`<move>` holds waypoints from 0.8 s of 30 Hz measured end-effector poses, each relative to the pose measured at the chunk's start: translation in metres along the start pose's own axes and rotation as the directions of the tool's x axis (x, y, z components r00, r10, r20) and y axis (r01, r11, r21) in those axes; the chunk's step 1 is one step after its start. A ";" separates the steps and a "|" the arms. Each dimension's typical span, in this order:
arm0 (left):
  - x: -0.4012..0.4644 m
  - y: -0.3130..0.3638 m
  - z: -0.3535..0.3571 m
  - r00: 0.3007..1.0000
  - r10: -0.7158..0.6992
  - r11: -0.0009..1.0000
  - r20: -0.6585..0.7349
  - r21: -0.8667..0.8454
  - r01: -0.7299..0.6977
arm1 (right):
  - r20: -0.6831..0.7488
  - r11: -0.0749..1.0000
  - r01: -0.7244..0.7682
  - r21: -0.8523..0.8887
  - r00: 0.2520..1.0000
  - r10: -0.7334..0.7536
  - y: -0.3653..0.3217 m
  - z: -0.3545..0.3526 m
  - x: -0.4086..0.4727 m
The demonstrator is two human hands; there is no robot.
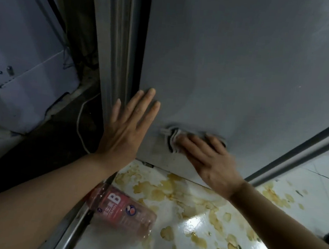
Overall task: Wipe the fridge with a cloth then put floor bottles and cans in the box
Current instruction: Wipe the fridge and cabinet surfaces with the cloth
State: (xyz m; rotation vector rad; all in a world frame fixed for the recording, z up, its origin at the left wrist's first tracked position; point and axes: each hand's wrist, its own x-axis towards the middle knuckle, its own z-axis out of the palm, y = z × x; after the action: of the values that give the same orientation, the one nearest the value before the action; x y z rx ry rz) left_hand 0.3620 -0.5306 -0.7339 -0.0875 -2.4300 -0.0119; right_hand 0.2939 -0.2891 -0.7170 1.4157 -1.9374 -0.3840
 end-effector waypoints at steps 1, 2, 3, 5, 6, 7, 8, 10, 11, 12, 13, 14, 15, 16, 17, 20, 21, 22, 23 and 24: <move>0.000 0.004 -0.001 1.000 0.021 1.000 0.008 0.012 -0.021 | -0.095 0.997 -0.081 -0.001 0.992 0.080 0.010 -0.009 0.000; 0.000 0.008 0.000 0.998 0.055 0.998 0.022 0.018 -0.056 | -0.167 0.988 -0.153 0.000 0.974 0.151 0.019 -0.016 -0.001; -0.001 0.013 0.001 0.995 0.088 0.996 0.039 0.021 -0.089 | -0.210 0.979 -0.205 0.004 0.957 0.201 0.026 -0.021 -0.001; -0.001 0.023 0.004 0.993 0.097 0.995 0.068 0.015 -0.098 | -0.232 0.962 -0.268 0.057 0.934 0.274 0.031 -0.021 -0.005; -0.002 0.027 0.007 0.994 0.076 0.997 0.074 0.008 -0.077 | -0.229 0.951 -0.298 0.082 0.923 0.309 0.029 -0.017 -0.007; -0.003 0.031 0.009 0.996 0.052 0.999 0.076 0.000 -0.052 | -0.212 0.943 -0.320 0.087 0.919 0.332 0.023 -0.011 -0.012; -0.004 0.033 0.012 0.997 0.035 0.999 0.075 -0.004 -0.035 | -0.168 0.946 -0.316 0.074 0.931 0.324 0.014 -0.003 -0.020; -0.005 0.033 0.015 0.997 0.028 1.000 0.068 -0.001 -0.028 | -0.005 0.985 -0.171 0.013 0.985 0.171 -0.004 0.013 -0.038; -0.005 0.032 0.016 0.997 0.033 0.999 0.070 0.001 -0.033 | 0.131 0.998 -0.060 -0.008 0.990 0.061 -0.011 0.018 -0.047; -0.005 0.031 0.016 0.996 0.039 0.999 0.078 -0.002 -0.039 | 0.269 0.999 0.033 -0.002 0.963 -0.031 -0.016 0.020 -0.054; -0.004 0.030 0.016 0.995 0.043 0.999 0.089 -0.004 -0.043 | 0.347 0.997 0.071 0.006 0.935 -0.069 -0.019 0.020 -0.058; -0.004 0.031 0.015 0.994 0.045 0.999 0.096 -0.004 -0.045 | 0.355 0.998 0.061 0.009 0.933 -0.060 -0.020 0.018 -0.060; -0.004 0.031 0.014 0.994 0.045 0.999 0.099 -0.001 -0.045 | 0.313 1.000 0.010 0.027 0.949 -0.018 -0.018 0.016 -0.060; -0.005 0.031 0.014 0.994 0.045 0.999 0.102 0.004 -0.046 | 0.254 0.997 -0.057 0.046 0.966 0.043 -0.015 0.012 -0.060; -0.006 0.031 0.015 0.994 0.047 0.999 0.102 0.007 -0.048 | 0.182 0.992 -0.117 0.054 0.978 0.106 -0.008 0.006 -0.060; -0.006 0.030 0.015 0.995 0.055 0.998 0.089 0.007 -0.056 | -0.007 0.977 -0.207 0.047 0.978 0.207 0.026 -0.015 -0.065; -0.006 0.030 0.016 0.995 0.052 0.999 0.086 0.008 -0.053 | -0.044 0.971 -0.239 0.028 0.970 0.240 0.037 -0.020 -0.069; -0.006 0.030 0.016 0.995 0.046 0.999 0.087 0.009 -0.047 | -0.073 0.960 -0.281 0.011 0.957 0.281 0.043 -0.022 -0.073; -0.006 0.031 0.017 0.995 0.040 0.999 0.091 0.009 -0.041 | -0.098 0.946 -0.323 0.006 0.942 0.322 0.045 -0.020 -0.078; -0.006 0.032 0.017 0.995 0.037 0.999 0.097 0.008 -0.038 | -0.110 0.936 -0.353 0.007 0.930 0.351 0.042 -0.016 -0.082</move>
State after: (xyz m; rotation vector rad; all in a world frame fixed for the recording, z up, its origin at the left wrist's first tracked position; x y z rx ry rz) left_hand 0.3576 -0.4988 -0.7512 -0.1318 -2.5245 0.0223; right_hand 0.2879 -0.1962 -0.7098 1.0267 -2.0418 -0.1458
